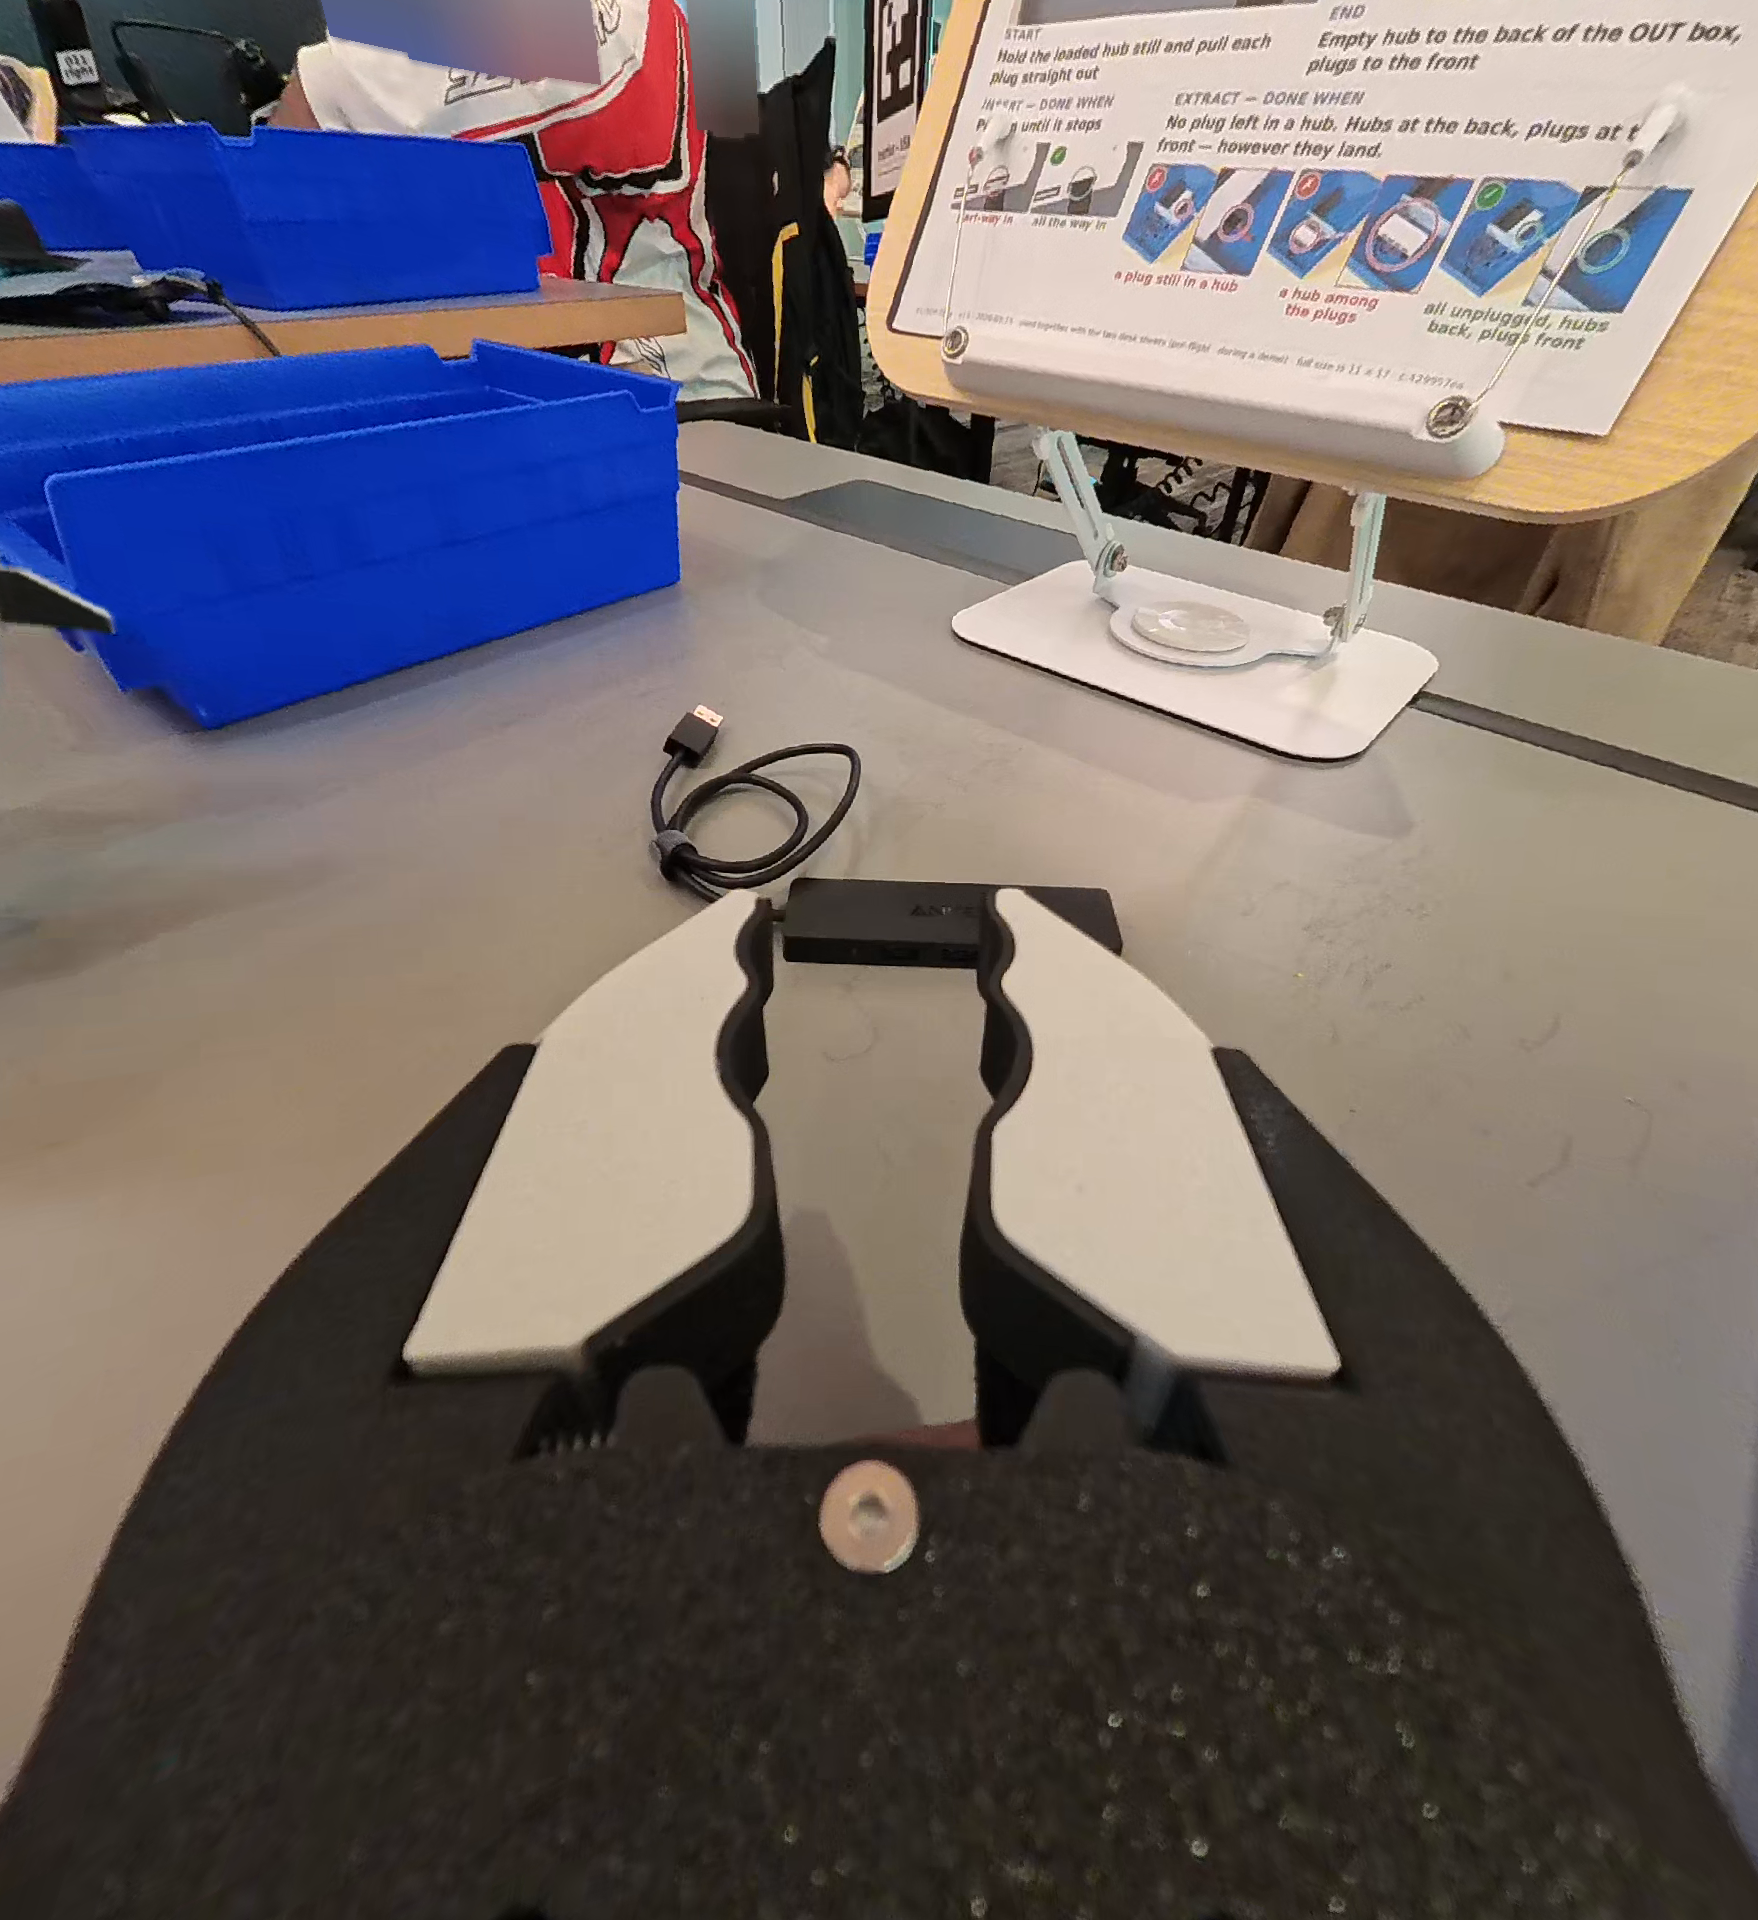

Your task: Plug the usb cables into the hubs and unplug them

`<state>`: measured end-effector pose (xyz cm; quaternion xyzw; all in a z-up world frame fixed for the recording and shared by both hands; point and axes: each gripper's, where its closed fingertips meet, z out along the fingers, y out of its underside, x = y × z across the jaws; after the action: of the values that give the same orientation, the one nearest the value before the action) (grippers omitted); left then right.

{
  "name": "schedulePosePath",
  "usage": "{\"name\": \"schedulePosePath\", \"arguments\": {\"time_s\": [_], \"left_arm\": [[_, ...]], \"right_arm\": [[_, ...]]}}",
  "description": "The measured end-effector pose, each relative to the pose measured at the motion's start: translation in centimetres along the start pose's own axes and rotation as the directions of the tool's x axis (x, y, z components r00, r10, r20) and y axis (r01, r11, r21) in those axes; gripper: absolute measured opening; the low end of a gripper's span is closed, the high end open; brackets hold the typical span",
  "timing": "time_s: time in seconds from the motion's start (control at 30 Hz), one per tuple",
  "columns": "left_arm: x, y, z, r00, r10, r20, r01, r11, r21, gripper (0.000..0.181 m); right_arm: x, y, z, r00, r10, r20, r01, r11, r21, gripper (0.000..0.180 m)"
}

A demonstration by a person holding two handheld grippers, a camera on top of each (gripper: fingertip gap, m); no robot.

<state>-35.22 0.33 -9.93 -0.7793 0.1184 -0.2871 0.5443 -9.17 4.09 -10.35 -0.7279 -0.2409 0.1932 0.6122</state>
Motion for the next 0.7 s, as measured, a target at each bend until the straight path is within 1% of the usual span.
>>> {"name": "schedulePosePath", "arguments": {"time_s": [0.07,0.13,0.17,0.23,0.27,0.33,0.37,0.4,0.43,0.5,0.53,0.57,0.63,0.7], "left_arm": [[-1.3,-2.0,-1.7,0.994,0.084,0.064,-0.083,0.996,-0.016,0.057],[-3.7,-4.7,-3.7,0.978,0.146,0.147,-0.137,0.988,-0.071,0.057],[-5.3,-5.8,-4.8,0.968,0.163,0.19,-0.142,0.983,-0.119,0.06],[-7.9,-7.7,-6.3,0.946,0.23,0.227,-0.176,0.956,-0.236,0.062],[-9.3,-8.3,-6.9,0.926,0.293,0.238,-0.214,0.927,-0.309,0.059],[-12.6,-9.4,-7.6,0.853,0.455,0.258,-0.297,0.828,-0.476,0.059],[-14.2,-10.1,-7.7,0.813,0.526,0.248,-0.334,0.771,-0.542,0.059],[-15.5,-10.8,-7.4,0.788,0.57,0.234,-0.358,0.733,-0.579,0.059],[-16.6,-11.4,-6.8,0.789,0.576,0.213,-0.359,0.714,-0.6,0.056],[-18.3,-11.5,-5.2,0.839,0.521,0.156,-0.312,0.696,-0.646,0.056],[-19.2,-11.1,-4.5,0.854,0.504,0.129,-0.293,0.671,-0.681,0.056],[-20.4,-10.6,-3.9,0.853,0.51,0.11,-0.282,0.628,-0.725,0.056],[-22.9,-8.9,-3.5,0.839,0.541,0.06,-0.264,0.5,-0.825,0.056],[-24.3,-7.0,-3.4,0.851,0.525,-0.009,-0.251,0.391,-0.885,0.056]], "right_arm": [[0.0,0.0,0.0,1.0,0.0,0.0,0.0,1.0,0.003,0.037],[0.0,-0.1,-0.1,1.0,0.0,0.002,0.0,1.0,0.006,0.037],[-0.1,-0.1,-0.1,1.0,-0.001,0.004,0.001,1.0,0.006,0.037],[-0.2,0.0,0.0,1.0,-0.009,0.007,0.009,1.0,0.001,0.037],[-0.3,0.0,0.0,1.0,-0.016,0.009,0.016,1.0,-0.001,0.037],[-0.5,0.1,0.1,0.999,-0.032,0.012,0.033,0.999,-0.006,0.037],[-0.6,0.1,0.1,0.999,-0.04,0.013,0.04,0.999,-0.008,0.037],[-0.7,0.1,0.1,0.999,-0.048,0.015,0.048,0.999,-0.01,0.037],[-0.8,0.1,0.1,0.998,-0.055,0.015,0.055,0.998,-0.011,0.037],[-0.9,0.2,0.2,0.998,-0.063,0.015,0.064,0.998,-0.014,0.037],[-0.9,0.2,0.2,0.998,-0.065,0.015,0.065,0.998,-0.016,0.037],[-0.9,0.2,0.2,0.998,-0.063,0.016,0.063,0.998,-0.016,0.037],[-0.8,0.1,0.2,0.998,-0.057,0.017,0.057,0.998,-0.013,0.037],[-0.8,0.1,0.1,0.998,-0.052,0.02,0.052,0.999,-0.008,0.037]]}}
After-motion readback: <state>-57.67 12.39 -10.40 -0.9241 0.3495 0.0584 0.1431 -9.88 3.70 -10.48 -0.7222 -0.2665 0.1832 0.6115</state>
